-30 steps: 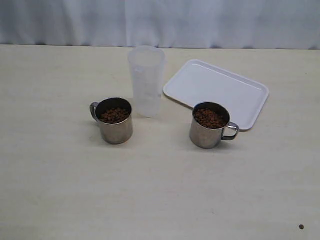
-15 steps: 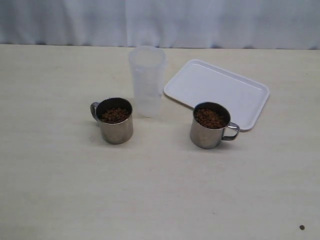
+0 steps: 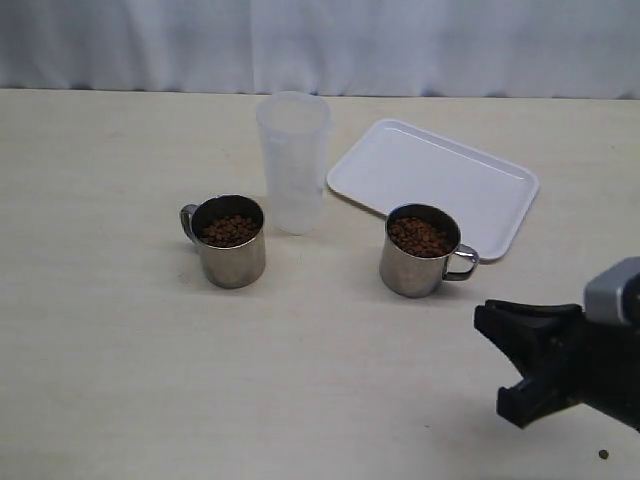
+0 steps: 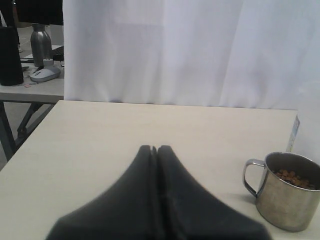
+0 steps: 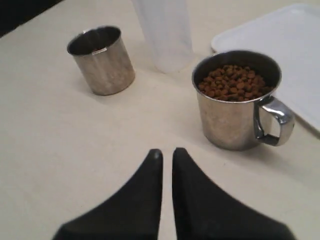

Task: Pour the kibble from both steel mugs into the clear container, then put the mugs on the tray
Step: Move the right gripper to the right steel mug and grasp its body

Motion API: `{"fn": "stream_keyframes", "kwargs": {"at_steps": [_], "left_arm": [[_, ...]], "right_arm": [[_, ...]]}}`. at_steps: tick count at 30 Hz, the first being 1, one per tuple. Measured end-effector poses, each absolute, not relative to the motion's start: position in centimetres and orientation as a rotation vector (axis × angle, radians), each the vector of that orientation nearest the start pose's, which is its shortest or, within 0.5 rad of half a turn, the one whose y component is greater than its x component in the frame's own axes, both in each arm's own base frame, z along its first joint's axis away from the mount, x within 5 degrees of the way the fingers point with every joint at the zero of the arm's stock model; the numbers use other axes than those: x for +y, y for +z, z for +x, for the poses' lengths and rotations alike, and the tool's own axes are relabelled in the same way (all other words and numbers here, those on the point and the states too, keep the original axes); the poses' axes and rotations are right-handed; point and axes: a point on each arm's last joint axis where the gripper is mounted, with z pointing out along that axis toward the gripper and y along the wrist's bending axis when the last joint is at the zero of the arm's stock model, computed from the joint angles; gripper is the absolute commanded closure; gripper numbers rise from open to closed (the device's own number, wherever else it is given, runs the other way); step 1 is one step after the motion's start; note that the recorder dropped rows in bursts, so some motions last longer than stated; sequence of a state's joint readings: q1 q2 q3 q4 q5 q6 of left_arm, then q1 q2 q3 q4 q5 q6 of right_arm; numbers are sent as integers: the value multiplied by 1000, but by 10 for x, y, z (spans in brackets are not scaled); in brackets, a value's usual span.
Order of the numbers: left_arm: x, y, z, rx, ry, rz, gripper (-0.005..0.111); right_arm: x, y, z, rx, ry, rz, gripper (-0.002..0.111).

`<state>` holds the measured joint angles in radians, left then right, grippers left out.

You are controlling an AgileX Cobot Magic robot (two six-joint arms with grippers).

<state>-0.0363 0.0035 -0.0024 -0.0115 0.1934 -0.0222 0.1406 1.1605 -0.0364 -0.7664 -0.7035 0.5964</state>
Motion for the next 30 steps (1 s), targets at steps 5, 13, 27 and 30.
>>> {"fn": "stream_keyframes", "kwargs": {"at_steps": [5,13,27,30], "left_arm": [[-2,196,56,1678,-54,4,107],[-2,196,56,1678,-54,4,107],[-2,196,56,1678,-54,4,107],[-2,196,56,1678,-54,4,107]], "right_arm": [[68,138,180,2115,573,-489,61],[77,112,226,2195,604,-531,30],[80,93,263,2151,514,-660,30],[82,95,263,2099,494,-715,30]]}}
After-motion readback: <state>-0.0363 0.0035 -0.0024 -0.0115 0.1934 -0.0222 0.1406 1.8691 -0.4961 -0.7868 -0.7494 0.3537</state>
